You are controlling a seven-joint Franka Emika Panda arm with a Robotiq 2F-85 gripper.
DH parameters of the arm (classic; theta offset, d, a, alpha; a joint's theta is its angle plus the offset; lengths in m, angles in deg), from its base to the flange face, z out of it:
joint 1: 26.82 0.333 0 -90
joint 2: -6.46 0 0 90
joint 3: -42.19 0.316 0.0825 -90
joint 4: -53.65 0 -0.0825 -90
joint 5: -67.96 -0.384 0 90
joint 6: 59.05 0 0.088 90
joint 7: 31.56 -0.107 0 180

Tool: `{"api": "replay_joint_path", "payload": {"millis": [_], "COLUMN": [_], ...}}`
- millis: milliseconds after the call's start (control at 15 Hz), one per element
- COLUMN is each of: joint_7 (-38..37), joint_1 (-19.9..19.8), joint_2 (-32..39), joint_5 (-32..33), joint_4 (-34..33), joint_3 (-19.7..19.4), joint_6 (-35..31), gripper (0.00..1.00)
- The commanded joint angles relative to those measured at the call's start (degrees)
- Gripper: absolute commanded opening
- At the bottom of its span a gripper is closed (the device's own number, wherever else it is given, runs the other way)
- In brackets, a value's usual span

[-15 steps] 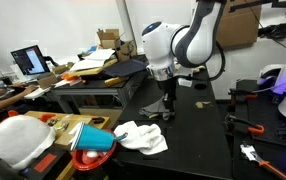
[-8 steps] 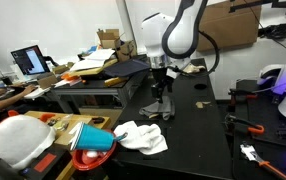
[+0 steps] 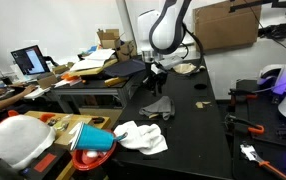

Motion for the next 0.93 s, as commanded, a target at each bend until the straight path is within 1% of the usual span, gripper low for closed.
{"api": "replay_joint_path", "payload": {"millis": [0, 67, 333, 600, 867], "joint_7": [-7.18, -9.06, -14.44, -16.16, -17.22], "joint_1": [2.35, 2.99, 4.59, 4.60, 4.26], "joint_2": [2.90, 4.18, 7.94, 9.40, 11.09], "joint_5": [1.77, 2.75, 4.06, 2.75, 2.89], "joint_4": [-2.85, -3.73, -6.05, -6.86, -6.97], "joint_3": [-2.62, -3.51, -5.87, -6.06, -6.00], "joint_6": [-0.79, -0.29, 1.90, 5.25, 7.84], "gripper": [0.04, 0.01, 0.00, 0.00, 0.00]}}
